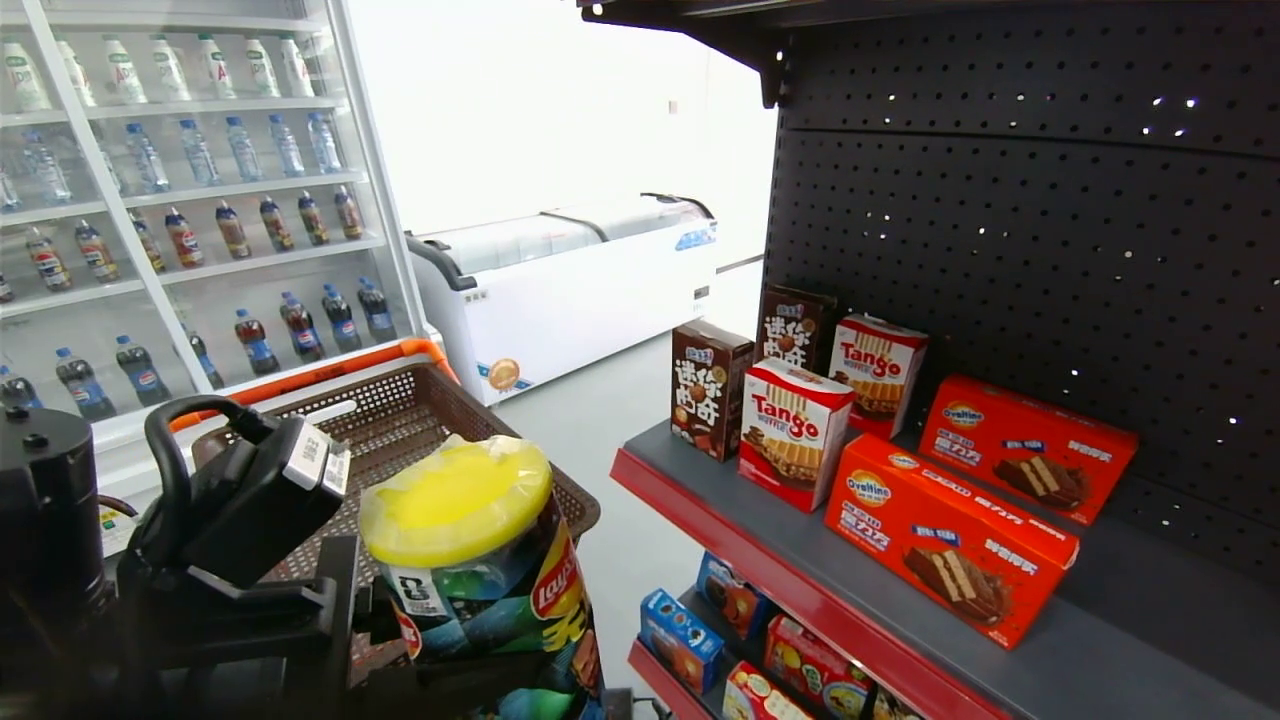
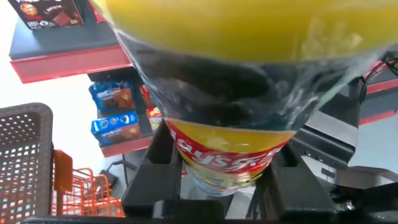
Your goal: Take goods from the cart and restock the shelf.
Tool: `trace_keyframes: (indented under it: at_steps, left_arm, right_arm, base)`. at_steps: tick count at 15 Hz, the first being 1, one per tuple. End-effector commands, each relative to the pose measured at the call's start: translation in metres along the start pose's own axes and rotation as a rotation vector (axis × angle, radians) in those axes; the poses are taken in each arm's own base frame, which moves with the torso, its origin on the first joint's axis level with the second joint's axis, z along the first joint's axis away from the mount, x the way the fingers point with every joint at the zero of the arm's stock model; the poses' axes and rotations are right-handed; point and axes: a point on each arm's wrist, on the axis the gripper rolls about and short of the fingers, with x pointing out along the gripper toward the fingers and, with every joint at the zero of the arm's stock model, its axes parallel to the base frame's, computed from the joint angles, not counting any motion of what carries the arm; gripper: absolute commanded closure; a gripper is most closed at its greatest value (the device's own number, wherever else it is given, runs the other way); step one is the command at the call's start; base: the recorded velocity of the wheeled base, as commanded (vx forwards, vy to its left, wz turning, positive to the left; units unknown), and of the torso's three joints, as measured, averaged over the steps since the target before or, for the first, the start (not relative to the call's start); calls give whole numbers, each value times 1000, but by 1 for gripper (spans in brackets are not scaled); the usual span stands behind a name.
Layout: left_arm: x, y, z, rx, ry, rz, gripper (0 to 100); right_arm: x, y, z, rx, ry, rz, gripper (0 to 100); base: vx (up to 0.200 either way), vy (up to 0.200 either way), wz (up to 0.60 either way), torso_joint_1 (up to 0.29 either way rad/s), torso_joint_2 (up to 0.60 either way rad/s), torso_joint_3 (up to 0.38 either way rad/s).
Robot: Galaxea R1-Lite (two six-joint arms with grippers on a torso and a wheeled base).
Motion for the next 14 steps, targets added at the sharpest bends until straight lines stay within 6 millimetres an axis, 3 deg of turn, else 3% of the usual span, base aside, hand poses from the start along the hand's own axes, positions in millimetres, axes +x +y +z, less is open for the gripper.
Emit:
trace_keyframes:
  at_steps: [1, 10, 14]
  left_arm:
    - [1, 1, 0, -2, 2, 0, 100]
    - [2, -2, 3, 11, -6, -17, 100]
    - [8, -6, 15, 40, -27, -54, 100]
  right_arm:
    - [0, 0, 0, 0, -1, 0, 0]
    - [0, 0, 0, 0, -1, 0, 0]
    - [0, 0, 0, 0, -1, 0, 0]
  base:
    - [0, 0, -600, 12, 7, 2]
    - [0, 0, -600, 1, 1, 3]
    - [0, 0, -600, 4, 2, 2]
